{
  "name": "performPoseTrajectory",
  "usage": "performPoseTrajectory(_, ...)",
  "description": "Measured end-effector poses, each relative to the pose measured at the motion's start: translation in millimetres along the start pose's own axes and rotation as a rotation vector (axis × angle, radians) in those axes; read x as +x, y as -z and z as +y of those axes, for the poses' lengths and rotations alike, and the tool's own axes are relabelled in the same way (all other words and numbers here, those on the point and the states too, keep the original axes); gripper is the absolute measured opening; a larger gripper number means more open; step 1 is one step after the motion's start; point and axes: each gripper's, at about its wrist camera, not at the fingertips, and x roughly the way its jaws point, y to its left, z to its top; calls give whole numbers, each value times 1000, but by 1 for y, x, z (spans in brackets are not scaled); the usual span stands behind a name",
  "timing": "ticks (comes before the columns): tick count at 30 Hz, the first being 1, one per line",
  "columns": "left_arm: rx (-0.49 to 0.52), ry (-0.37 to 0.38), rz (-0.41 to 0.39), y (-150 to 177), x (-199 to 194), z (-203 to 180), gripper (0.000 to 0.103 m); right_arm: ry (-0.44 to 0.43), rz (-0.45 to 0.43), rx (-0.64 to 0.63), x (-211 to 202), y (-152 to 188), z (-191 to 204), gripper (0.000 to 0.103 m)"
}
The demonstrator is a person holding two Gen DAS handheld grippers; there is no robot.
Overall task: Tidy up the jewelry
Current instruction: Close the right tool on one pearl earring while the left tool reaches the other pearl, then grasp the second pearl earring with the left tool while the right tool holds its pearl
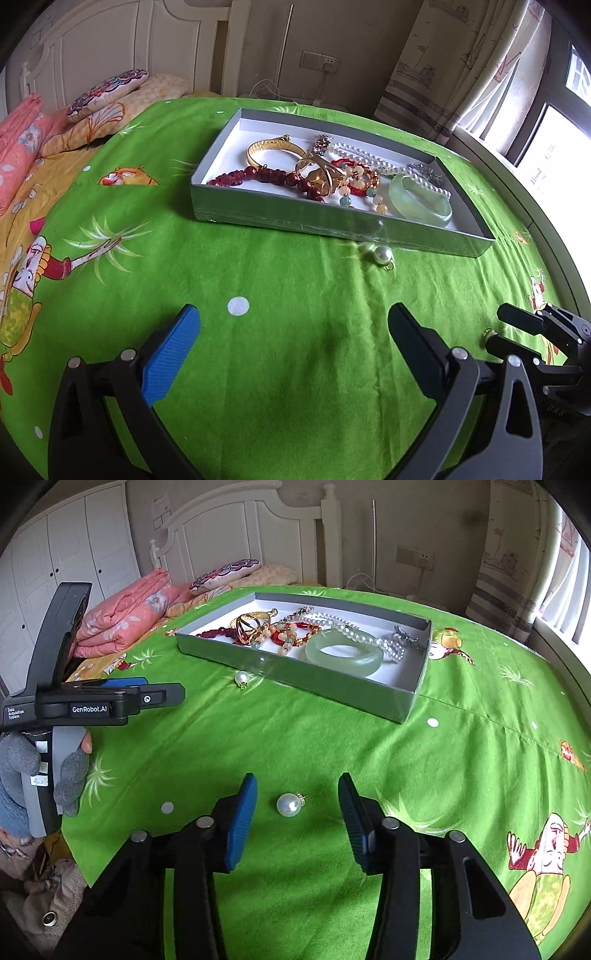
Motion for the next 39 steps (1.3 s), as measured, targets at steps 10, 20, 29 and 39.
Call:
performPoseTrajectory(10,7,-8,3,-1,0,-2,100,43,43,-65,5,4,13,30)
performPoseTrajectory(20,31,-46,9,-1,0,-7,99,50,34,-46,4,6,9,17)
performPoseTrajectory(29,79,-18,14,-8,2,-33,76,38,-2,3,-2,7,2,17)
performPoseTrajectory(39,83,22,4,-31,36,-71,43,18,-25,14,-6,9,-1,17)
